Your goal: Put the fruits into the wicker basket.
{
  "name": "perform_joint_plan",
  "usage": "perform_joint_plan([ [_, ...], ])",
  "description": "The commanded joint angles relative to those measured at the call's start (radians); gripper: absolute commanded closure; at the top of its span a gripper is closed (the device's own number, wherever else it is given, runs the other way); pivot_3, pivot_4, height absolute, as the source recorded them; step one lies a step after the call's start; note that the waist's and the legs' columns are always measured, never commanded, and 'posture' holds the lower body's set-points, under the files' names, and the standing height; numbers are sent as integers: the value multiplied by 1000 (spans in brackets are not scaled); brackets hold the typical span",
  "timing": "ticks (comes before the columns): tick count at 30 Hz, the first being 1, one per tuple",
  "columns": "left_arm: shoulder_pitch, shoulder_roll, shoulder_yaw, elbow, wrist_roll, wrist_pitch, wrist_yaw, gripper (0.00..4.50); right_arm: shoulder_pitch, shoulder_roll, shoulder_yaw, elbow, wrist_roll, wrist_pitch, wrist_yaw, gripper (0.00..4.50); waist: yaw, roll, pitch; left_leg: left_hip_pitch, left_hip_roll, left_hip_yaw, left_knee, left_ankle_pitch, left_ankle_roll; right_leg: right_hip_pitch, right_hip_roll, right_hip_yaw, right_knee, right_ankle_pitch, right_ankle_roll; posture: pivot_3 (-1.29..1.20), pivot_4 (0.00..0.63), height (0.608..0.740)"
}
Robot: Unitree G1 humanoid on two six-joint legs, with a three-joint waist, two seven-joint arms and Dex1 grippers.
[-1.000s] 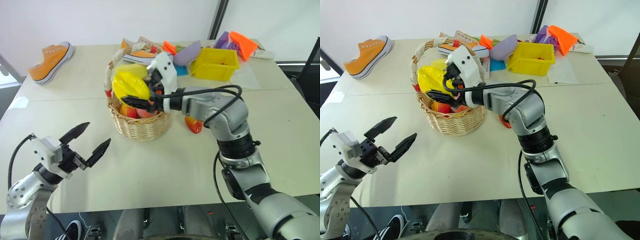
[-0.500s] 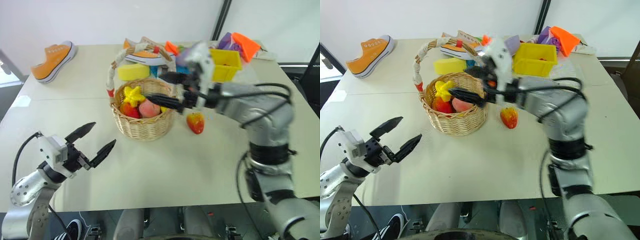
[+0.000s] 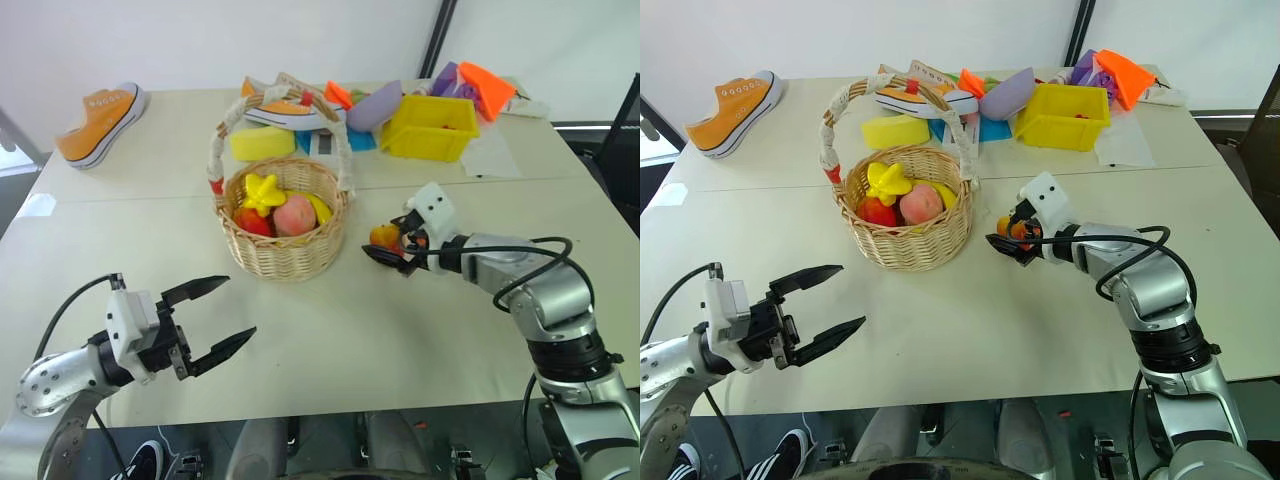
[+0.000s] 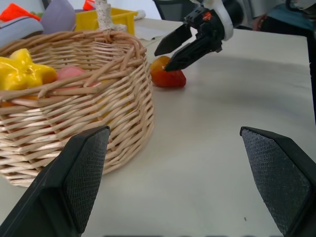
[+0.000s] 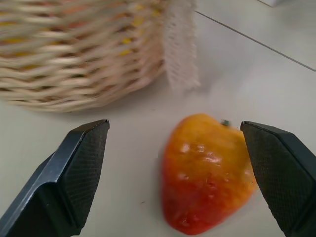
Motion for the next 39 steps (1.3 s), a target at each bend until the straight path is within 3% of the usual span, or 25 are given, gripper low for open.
perform_joint_plan([
  [1,3,4,2,-28,8,-15,-5,0,-23,-5,6,-22,-40,1,-23,52,1,0,0,0,0,0,0,0,0,0,0,0,0,0,0,0,150,740],
  [14,3,-23,-18,-48,34,-17,33,0,-44,107,-60,54,-33,202,-112,52,0,0,0,0,0,0,0,0,0,0,1,0,0,0,0,0,150,740],
  [16,-2,-23,-19,-53,38,-12,43,0,-57,130,-86,60,-27,193,-123,561,0,0,0,0,0,0,0,0,0,0,1,0,0,0,0,0,150,740],
  [18,-7,-21,-20,-58,36,-5,53,0,-68,144,-103,53,-14,198,-117,1429,0,0,0,0,0,0,0,0,0,0,1,0,1,0,0,0,150,740],
  [19,-8,-20,-20,-59,36,-3,56,0,-71,131,-94,40,-18,193,-109,1797,0,0,0,0,0,0,0,0,0,0,1,0,1,0,0,0,150,740],
  [23,-15,-14,-15,-60,28,6,65,0,-82,84,-132,-17,35,228,-48,1797,1,0,0,0,0,0,0,0,0,0,1,0,1,0,1,0,150,740],
  [29,-35,-35,26,-22,7,8,101,0,-115,-92,-191,-137,218,193,223,1797,1,0,0,0,0,0,1,0,0,1,1,0,1,0,1,0,150,740],
  [32,-45,-53,82,38,-1,-3,127,0,-200,-34,-178,-160,274,235,196,1797,-10,1,0,1,1,0,1,0,0,1,3,0,2,0,1,0,150,740],
  [35,-71,-61,146,121,9,-35,140,0,-285,107,-116,-165,305,235,146,1797,-5,0,0,3,4,-1,0,0,0,1,6,1,4,0,1,0,150,740],
  [39,-77,-64,163,151,15,-53,131,0,-380,288,-10,-49,225,149,62,1797,-6,0,0,3,5,-1,0,1,-2,0,7,1,5,0,0,0,150,740],
])
